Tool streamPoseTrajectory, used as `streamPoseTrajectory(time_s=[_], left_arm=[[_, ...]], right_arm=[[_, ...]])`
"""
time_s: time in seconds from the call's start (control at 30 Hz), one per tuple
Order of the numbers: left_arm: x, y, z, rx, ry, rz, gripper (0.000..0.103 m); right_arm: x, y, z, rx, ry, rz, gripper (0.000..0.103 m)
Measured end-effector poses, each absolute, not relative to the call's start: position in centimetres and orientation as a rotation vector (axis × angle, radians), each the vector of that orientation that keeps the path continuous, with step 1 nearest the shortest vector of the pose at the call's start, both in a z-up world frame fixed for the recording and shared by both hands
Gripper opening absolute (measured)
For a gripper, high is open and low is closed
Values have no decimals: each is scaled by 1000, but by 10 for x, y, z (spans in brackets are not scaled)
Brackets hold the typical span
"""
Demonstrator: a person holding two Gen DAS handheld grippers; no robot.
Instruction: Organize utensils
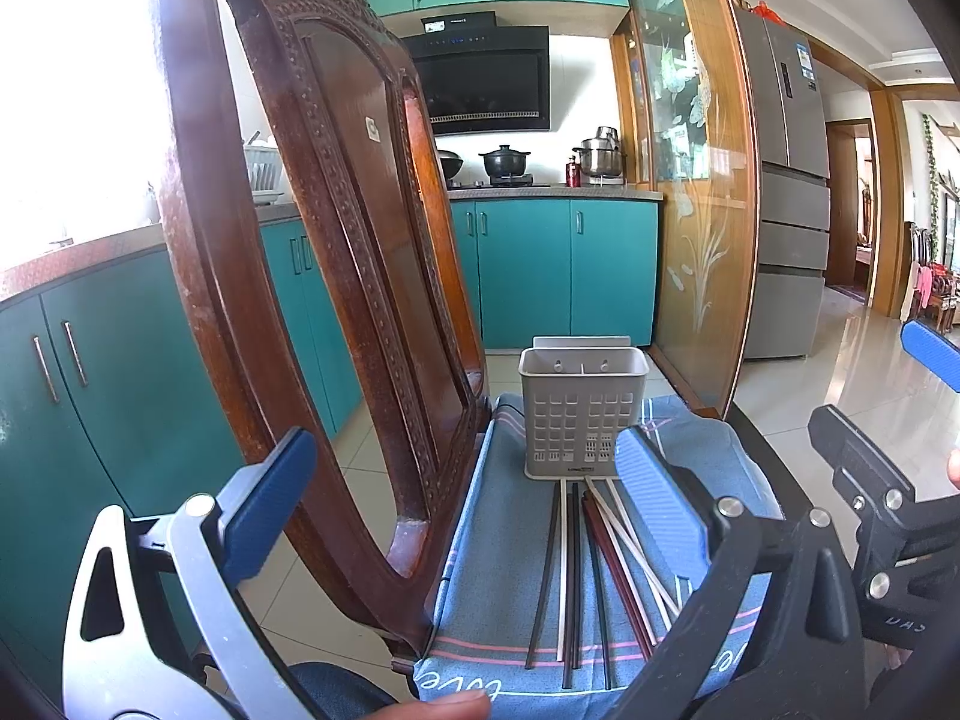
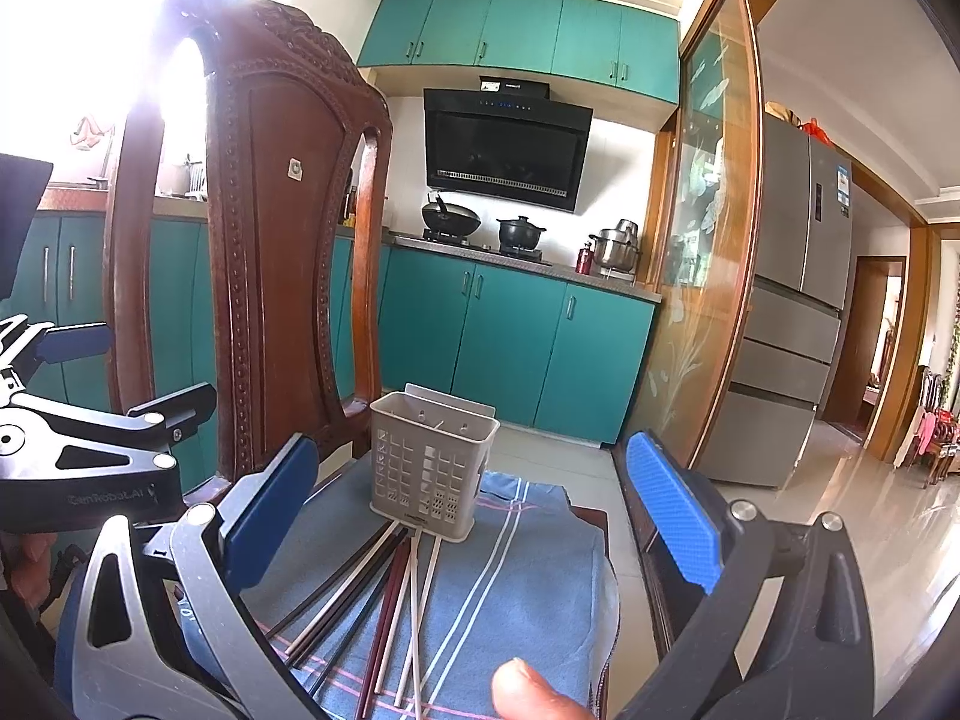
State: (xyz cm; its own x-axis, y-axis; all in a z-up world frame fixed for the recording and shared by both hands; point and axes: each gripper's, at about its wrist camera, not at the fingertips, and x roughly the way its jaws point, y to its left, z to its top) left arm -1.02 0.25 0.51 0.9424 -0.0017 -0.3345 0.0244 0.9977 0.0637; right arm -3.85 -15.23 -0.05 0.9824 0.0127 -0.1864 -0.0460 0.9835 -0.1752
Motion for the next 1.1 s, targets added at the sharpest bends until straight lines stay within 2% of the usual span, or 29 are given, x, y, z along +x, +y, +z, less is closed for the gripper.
streamPoseTrajectory(time_s=[1.1], left_arm=[[-5,7,2,61,354,-15,99]], right_arm=[[-35,-150,0,-183,189,28,100]])
